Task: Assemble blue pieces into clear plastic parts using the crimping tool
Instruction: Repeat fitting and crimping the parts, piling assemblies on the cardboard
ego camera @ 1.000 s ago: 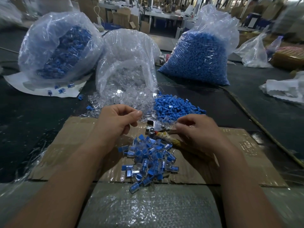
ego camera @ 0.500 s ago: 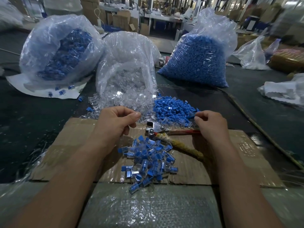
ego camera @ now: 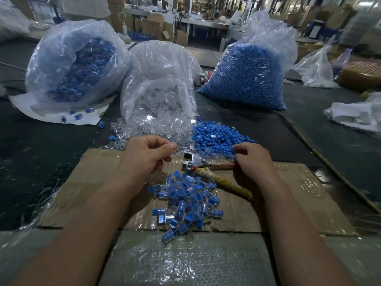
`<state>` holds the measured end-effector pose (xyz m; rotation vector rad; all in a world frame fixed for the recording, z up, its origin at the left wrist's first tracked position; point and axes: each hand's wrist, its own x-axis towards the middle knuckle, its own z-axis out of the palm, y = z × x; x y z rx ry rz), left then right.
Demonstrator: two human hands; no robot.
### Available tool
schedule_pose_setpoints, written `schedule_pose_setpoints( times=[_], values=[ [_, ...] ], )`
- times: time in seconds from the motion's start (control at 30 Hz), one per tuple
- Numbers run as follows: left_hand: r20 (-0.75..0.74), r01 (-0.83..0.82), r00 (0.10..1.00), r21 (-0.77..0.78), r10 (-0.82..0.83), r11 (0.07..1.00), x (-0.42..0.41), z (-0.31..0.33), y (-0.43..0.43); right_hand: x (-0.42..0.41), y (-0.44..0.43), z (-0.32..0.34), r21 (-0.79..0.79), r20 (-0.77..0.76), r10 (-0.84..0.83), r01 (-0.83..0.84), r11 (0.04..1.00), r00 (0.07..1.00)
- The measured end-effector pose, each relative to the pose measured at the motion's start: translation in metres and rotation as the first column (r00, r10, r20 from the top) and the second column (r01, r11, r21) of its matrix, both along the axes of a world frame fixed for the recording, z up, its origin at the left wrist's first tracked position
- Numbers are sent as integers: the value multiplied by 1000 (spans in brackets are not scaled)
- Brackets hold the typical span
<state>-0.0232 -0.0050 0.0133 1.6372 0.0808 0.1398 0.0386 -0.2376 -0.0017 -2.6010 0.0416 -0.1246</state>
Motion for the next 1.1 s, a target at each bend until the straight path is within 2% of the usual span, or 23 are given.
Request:
schedule_pose_setpoints(
  times=[0.7,0.8,0.9,1.0,1.1],
  values=[
    [-20,-47,999,5,47,999,3,-6,3,-3,-3,-4,195,112,2,-24,981,994],
    [41,-189,982,127,185,974,7,-11,6,-3,-3,-5,200,127,4,-30,979,992],
    [120,-319,948,356,295,879,9,-13,9,-2,-2,-6,202,140,-4,-24,979,990],
    [186,-383,923,522,336,763,11,-15,12,-3,-2,-5,220,147,-13,-20,975,989],
    [206,-401,914,603,351,690,13,-16,16,-4,-3,-5,243,156,-19,-20,970,988]
  ],
)
